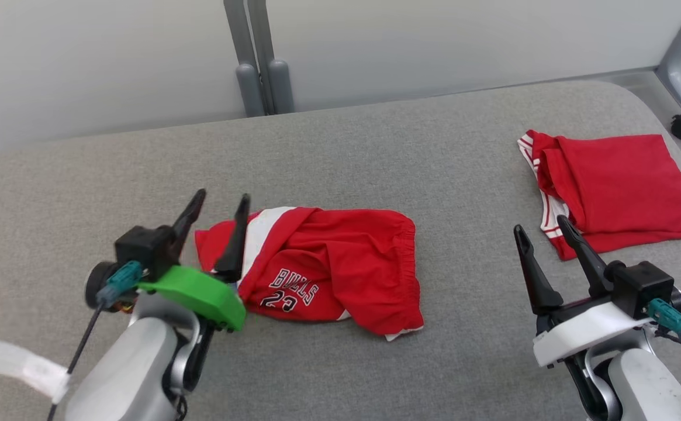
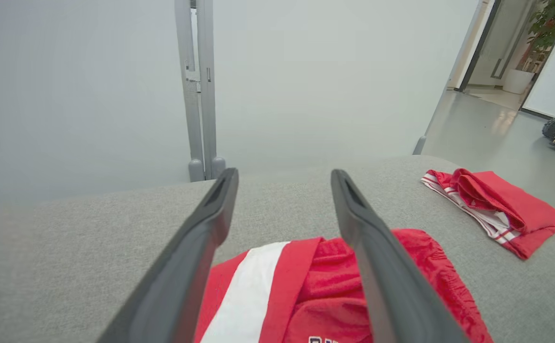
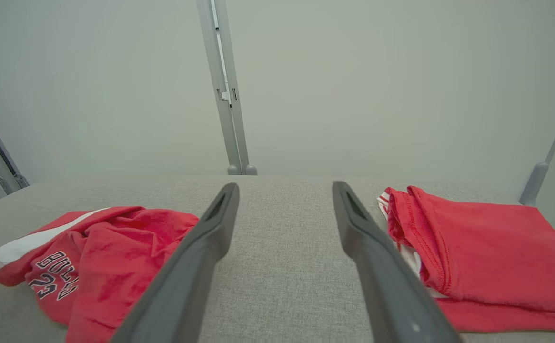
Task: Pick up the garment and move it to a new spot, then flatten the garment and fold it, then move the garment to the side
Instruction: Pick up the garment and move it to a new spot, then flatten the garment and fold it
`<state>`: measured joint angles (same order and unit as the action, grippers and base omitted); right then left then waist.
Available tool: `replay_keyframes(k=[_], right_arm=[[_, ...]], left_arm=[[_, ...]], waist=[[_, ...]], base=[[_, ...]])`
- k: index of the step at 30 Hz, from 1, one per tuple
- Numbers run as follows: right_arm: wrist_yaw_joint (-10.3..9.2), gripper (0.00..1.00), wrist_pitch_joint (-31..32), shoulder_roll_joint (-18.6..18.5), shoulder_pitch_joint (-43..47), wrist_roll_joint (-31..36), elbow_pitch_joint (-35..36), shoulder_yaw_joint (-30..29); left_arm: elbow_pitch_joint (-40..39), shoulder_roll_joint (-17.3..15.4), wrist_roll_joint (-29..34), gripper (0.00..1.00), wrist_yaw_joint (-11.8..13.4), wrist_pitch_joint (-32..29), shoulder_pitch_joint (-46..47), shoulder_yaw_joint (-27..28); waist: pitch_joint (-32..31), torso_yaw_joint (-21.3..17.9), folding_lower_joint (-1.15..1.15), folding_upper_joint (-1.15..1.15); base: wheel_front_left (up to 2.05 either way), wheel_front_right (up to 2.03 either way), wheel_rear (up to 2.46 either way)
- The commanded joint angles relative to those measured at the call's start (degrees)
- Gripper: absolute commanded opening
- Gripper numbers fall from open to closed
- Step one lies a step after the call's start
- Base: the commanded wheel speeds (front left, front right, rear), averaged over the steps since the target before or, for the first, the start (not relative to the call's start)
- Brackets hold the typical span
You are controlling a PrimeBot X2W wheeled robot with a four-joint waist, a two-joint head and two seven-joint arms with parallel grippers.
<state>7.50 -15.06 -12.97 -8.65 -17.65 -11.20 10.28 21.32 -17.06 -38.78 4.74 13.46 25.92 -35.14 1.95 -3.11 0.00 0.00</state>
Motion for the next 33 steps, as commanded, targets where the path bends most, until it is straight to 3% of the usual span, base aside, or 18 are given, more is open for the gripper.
replay_keyframes(k=[1,6,11,16,25,33], right_arm=[[-0.02,1.00,-0.1,0.0,1.0,-0.5,0.3,-0.3],[-0.02,1.00,-0.1,0.6,3.1,-0.1,1.1,-0.5],[-0.02,1.00,-0.1,0.9,4.3,-0.1,1.9,-0.8],[-0.02,1.00,-0.1,1.0,5.0,0.0,2.1,-1.1],[-0.02,1.00,-0.1,0.0,4.1,-0.7,0.6,0.9],[-0.01,1.00,7.1,-3.4,1.6,-8.4,-3.0,12.2]], left_arm=[[-1.8,-1.7,-0.2,1.00,1.4,0.6,-2.8,1.5],[-8.4,-5.0,-1.2,1.00,5.5,1.5,-11.1,6.9],[-14.2,-4.7,-0.1,1.00,7.2,1.7,-19.1,11.9],[-18.2,-3.2,3.9,1.00,6.4,1.7,-24.0,15.3],[-18.2,-2.1,6.3,1.00,4.6,1.7,-25.5,17.7],[-17.6,-1.4,7.2,1.00,4.4,1.7,-25.3,19.0]], waist=[[-2.1,2.1,0.00,0.00],[-2.5,2.4,0.00,0.00],[-2.4,2.1,0.00,0.00],[-2.1,2.5,0.00,0.00],[-2.2,2.5,0.00,0.00],[-2.1,5.3,0.00,0.00]], base=[[0.00,0.00,0.00],[0.00,0.00,0.00],[0.00,0.00,0.00],[0.00,0.00,0.00],[0.00,0.00,0.00],[0.00,0.00,0.00]])
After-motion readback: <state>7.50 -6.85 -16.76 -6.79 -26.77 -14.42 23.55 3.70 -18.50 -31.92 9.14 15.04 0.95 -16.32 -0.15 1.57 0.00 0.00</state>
